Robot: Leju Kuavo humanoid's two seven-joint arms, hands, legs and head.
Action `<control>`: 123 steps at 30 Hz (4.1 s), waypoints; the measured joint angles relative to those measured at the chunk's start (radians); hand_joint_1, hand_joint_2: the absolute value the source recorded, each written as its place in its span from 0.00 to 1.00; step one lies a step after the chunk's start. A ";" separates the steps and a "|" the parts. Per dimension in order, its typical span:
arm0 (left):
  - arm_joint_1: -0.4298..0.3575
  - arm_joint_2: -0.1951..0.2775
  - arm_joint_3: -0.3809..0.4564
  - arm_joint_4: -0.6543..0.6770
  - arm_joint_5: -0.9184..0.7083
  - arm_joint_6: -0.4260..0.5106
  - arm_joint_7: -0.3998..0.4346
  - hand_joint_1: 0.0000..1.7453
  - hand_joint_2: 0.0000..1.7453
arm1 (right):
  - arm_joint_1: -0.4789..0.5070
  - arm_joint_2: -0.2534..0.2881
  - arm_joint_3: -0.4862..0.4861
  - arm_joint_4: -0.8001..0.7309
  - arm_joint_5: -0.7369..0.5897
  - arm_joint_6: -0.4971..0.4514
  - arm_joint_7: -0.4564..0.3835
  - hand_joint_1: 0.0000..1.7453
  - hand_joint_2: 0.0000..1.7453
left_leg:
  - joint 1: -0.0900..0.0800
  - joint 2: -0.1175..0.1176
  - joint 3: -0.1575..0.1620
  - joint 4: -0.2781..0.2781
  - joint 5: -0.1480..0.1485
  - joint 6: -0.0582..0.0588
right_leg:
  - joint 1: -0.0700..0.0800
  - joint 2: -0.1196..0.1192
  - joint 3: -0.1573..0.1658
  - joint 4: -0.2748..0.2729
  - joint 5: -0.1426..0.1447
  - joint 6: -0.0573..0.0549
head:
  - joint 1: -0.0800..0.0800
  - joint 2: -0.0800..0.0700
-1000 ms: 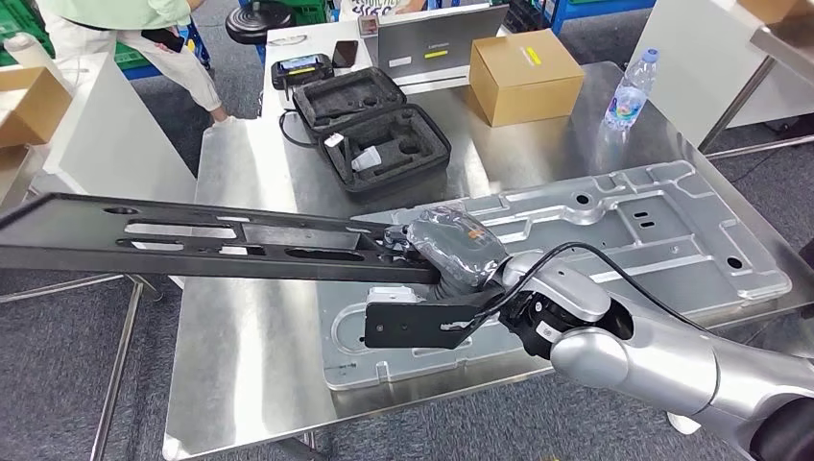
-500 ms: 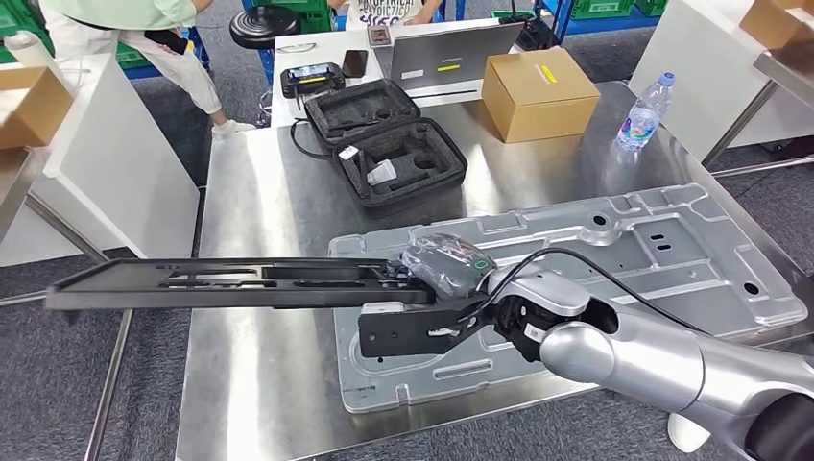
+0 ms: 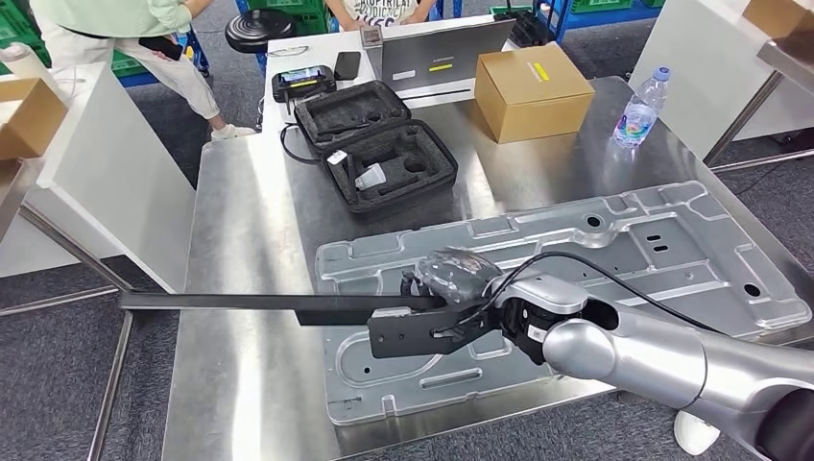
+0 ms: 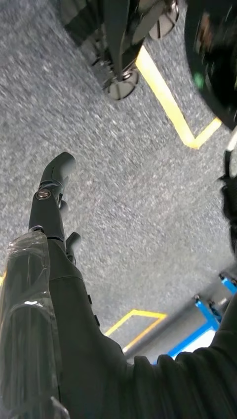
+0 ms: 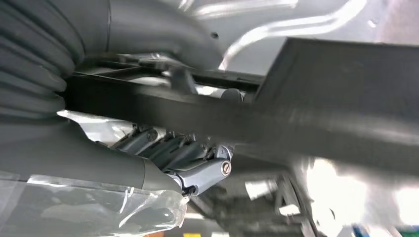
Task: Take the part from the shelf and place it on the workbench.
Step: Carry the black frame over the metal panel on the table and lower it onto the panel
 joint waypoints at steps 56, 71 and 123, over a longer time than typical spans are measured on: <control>0.014 0.007 0.103 0.000 0.133 0.160 -0.110 0.00 1.00 | -0.074 0.106 -0.009 -0.174 0.239 -0.103 -0.065 0.00 0.00 | -0.003 0.001 0.032 -0.069 0.006 -0.004 | 0.007 -0.007 0.041 -0.010 -0.020 -0.010 | -0.001 0.000; 0.013 0.000 0.103 0.000 0.131 0.161 -0.088 0.00 1.00 | -0.058 0.156 -0.025 -0.129 0.287 -0.155 -0.079 0.00 0.00 | -0.008 0.005 0.131 -0.248 0.095 0.045 | 0.010 -0.007 -0.042 0.120 -0.093 0.029 | 0.002 0.000; 0.025 -0.060 0.125 0.000 0.153 0.201 -0.202 0.00 1.00 | 0.151 0.052 -0.394 -0.086 -0.244 -0.626 -0.104 0.00 0.00 | -0.006 0.006 0.061 0.015 -0.018 0.001 | 0.001 -0.007 -0.035 -0.009 0.045 -0.002 | 0.004 0.000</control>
